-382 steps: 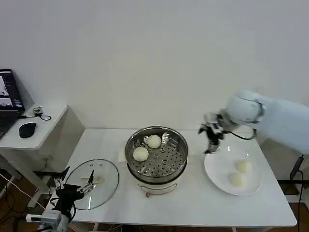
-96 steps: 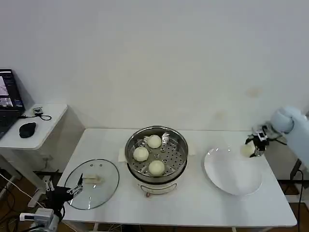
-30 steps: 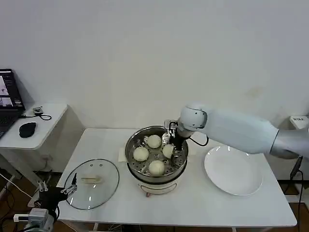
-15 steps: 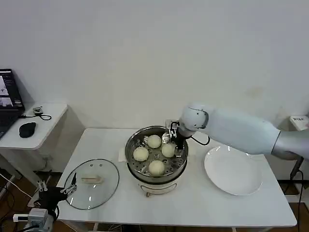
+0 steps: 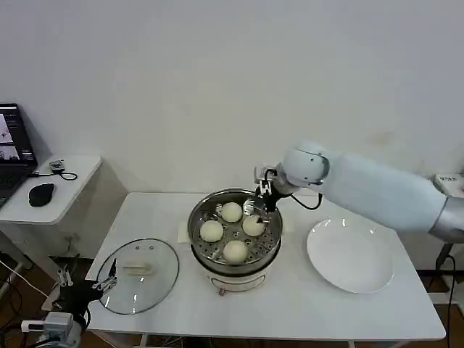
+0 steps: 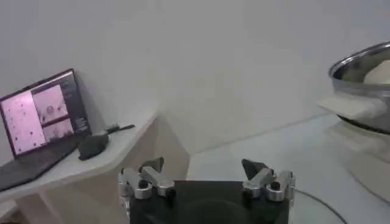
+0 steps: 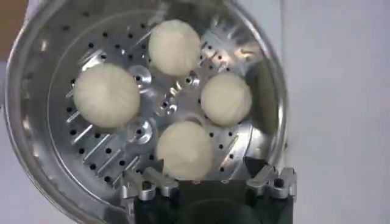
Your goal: Take steamed baozi put them in steamer then cover it.
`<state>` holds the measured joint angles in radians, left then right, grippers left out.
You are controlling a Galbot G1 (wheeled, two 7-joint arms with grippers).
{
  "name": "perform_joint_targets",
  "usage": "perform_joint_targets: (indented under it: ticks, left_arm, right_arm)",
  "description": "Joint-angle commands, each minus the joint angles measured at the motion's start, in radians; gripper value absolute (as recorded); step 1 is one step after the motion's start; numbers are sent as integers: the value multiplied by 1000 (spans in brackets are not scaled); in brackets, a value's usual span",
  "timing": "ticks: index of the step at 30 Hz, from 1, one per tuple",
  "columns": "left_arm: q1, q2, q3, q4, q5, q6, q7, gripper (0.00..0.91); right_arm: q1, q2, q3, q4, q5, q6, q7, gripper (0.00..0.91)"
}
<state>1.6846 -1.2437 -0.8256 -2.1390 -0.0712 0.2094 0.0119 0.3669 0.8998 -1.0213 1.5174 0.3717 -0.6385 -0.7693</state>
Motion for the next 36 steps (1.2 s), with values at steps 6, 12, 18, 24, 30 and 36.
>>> perform_joint_targets:
  ticks: [6,12,18,24,30,36]
  left_arm:
    - [-16,1,23,44,40,-52,16,907]
    - [-21,4,40,77,57,-70,15,907]
    - [-36,15,61,111,178,-92,-13,907]
    - [-57,57,72,210,639,-244,-87,907]
    - [-66,88,110,318,1027,-317,-156,907]
    - [-57,72,156,324,1184,-304,-154,907]
  right_arm:
    - [-925,-240,965,367,-95,297,662,907]
    - [-1438,-35,1476,412,-232,495,702,907]
    - [-1704,280,1842,407,-275,674,602,907]
    - [-1897,440,2037,427,-186,720,539,907]
    - [-1996,464,2099,471,-158,697,544,907]
    - [-1996,480,2094,493,-148,680,540,907]
